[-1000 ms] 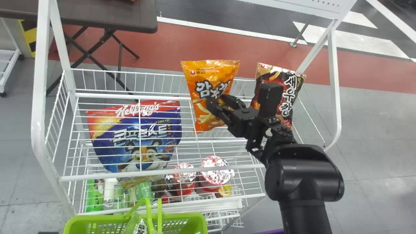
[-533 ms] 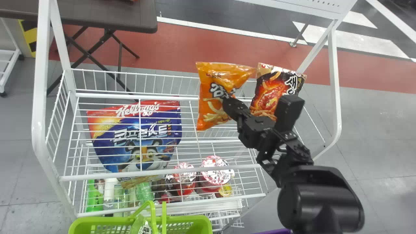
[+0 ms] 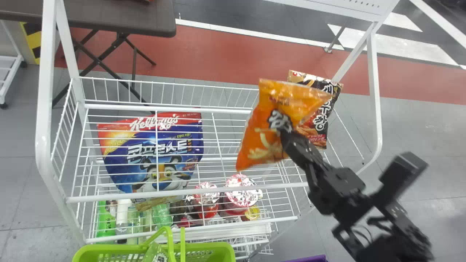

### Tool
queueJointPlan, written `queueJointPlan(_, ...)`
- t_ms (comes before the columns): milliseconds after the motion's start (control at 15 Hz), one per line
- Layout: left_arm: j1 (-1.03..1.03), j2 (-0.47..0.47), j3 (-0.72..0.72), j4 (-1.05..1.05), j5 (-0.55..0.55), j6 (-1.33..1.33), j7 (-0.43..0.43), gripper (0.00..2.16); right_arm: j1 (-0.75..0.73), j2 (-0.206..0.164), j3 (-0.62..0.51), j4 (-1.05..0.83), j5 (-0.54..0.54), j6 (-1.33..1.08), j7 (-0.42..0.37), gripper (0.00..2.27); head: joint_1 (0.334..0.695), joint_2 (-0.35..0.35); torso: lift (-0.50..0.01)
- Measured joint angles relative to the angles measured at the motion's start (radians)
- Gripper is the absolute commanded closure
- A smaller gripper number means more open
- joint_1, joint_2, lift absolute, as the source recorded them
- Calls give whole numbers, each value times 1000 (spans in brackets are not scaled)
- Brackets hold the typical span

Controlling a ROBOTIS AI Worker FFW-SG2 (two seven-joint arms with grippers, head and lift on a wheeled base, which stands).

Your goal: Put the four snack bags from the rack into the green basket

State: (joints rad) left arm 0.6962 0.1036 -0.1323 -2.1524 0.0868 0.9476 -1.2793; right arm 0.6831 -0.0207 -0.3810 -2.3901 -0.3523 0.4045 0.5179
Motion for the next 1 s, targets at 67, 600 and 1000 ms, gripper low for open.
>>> queueJointPlan(67,1,-2,-2,0,-3,0,5,1878,43,12,-31,-52,-28,88,48,2135,695,-350,-7)
queueJointPlan(600,-16,-11,-6,8,-7,-4,28,1878,101,19,-202,-141,-38,818,263,2135,695,-350,-7)
queueJointPlan(1000,-28,-13,-10,9,-3,-15,28,1878,95,19,-62,-25,12,1100,193,2135,695,-350,-7)
